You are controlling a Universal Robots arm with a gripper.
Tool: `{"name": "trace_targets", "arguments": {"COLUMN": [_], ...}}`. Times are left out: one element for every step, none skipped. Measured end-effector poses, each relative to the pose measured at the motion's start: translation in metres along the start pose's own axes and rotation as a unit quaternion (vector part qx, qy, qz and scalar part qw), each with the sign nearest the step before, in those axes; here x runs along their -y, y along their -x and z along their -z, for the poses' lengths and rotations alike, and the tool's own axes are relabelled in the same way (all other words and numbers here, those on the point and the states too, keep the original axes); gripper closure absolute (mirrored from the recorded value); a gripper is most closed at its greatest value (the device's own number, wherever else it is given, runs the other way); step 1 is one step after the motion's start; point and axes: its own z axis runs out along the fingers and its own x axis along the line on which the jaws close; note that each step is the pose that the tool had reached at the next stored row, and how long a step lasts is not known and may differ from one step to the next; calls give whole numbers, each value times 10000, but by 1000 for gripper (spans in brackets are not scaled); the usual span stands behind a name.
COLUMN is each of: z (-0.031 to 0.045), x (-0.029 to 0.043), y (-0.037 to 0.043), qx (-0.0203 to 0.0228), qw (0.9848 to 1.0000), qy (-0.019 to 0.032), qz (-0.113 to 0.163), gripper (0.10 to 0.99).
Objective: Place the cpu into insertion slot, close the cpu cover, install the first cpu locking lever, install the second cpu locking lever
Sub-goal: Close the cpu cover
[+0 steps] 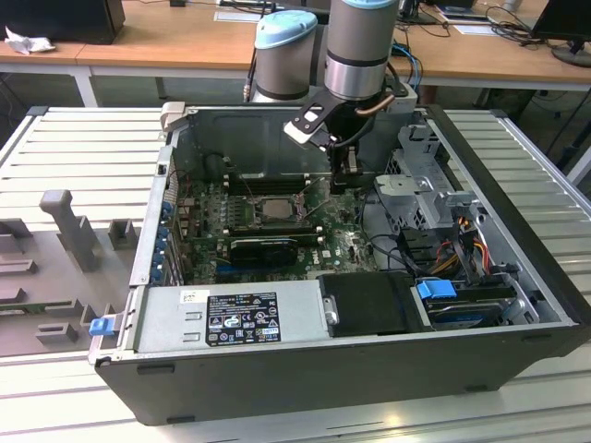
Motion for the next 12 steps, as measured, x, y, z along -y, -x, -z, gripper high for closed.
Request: {"name": "trace_targets", "arguments": {"z": [0,0,1,1,1,1,1,1,1,1,1,1], "x": [4,7,11,13,17,20,22,25,27,30,31,35], "y": [0,0,0,0,0,0,-1,-1,-1,-1,-1,-1], "qx": [0,0,0,0,0,0,0,0,0,0,0,0], "qw": [10000,10000,10000,10000,10000,10000,10000,10000,10000,10000,10000,10000], "qy": [0,0,0,0,0,0,0,0,0,0,0,0], "qz": [0,0,0,0,0,0,0,0,0,0,0,0], "gripper": [980,980,980,980,980,980,980,980,980,980,980,980]}}
